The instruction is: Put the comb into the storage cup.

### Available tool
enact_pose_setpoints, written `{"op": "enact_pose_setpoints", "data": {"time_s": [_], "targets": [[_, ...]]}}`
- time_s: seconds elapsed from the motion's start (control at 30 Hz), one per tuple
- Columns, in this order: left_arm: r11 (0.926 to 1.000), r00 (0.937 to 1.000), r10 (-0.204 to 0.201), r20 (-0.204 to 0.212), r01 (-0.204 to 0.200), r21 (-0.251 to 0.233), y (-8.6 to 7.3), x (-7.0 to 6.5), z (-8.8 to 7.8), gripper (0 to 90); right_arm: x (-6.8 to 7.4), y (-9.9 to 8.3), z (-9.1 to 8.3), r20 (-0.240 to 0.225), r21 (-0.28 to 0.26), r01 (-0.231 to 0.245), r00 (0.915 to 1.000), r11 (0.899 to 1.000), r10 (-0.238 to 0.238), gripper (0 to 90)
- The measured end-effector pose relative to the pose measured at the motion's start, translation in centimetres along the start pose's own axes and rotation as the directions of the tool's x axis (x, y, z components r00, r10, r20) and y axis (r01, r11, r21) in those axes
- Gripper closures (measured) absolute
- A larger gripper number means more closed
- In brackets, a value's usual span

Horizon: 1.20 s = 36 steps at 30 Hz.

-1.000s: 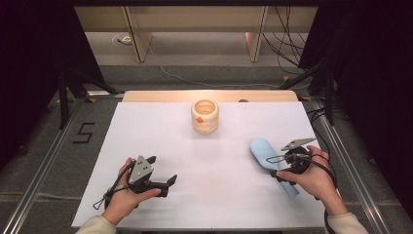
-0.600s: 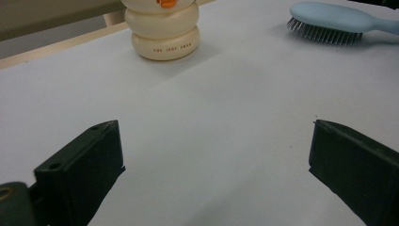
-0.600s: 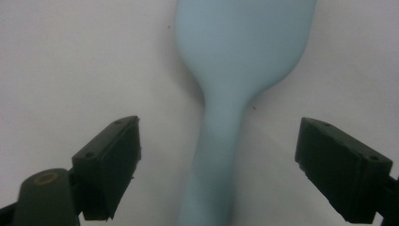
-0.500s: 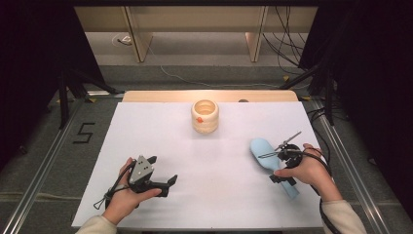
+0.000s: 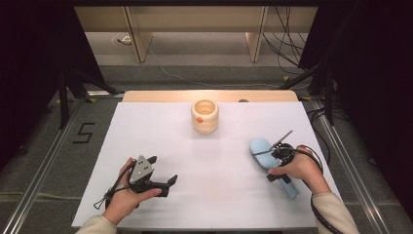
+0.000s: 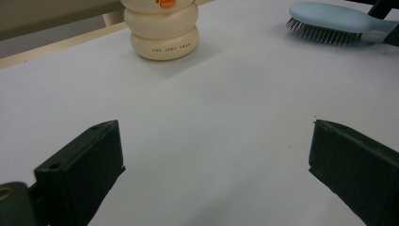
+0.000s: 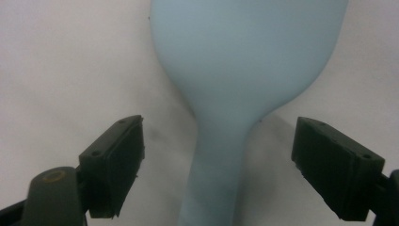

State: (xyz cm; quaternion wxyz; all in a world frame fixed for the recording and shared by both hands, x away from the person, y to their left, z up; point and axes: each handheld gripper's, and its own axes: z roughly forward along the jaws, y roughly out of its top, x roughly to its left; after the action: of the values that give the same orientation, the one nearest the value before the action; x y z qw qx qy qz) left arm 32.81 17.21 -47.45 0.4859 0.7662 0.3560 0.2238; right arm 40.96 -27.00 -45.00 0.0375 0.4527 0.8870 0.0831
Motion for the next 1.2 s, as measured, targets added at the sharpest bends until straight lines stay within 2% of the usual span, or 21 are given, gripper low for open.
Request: {"op": "enact_pose_setpoints", "data": {"time_s": [0.27,0.73,1.2], "targets": [[1.0,1.0,-0.001,0.003,0.001,-0.003,0.0,0.0,-0.01,3.0,0.17,0.56,0.49,0.0,0.036,-0.01,0.9999,0.999,0.01,23.6],[1.0,1.0,0.0,0.002,0.0,-0.003,0.0,-0.01,-0.01,3.2,0.13,0.71,0.72,0.005,0.042,-0.027,0.9996,0.999,0.027,29.6],[1.0,1.0,-0.001,0.001,0.001,-0.004,0.01,-0.01,-0.01,3.4,0.3,0.87,0.82,0.039,0.048,-0.016,0.9991,0.999,0.014,34.6]]}}
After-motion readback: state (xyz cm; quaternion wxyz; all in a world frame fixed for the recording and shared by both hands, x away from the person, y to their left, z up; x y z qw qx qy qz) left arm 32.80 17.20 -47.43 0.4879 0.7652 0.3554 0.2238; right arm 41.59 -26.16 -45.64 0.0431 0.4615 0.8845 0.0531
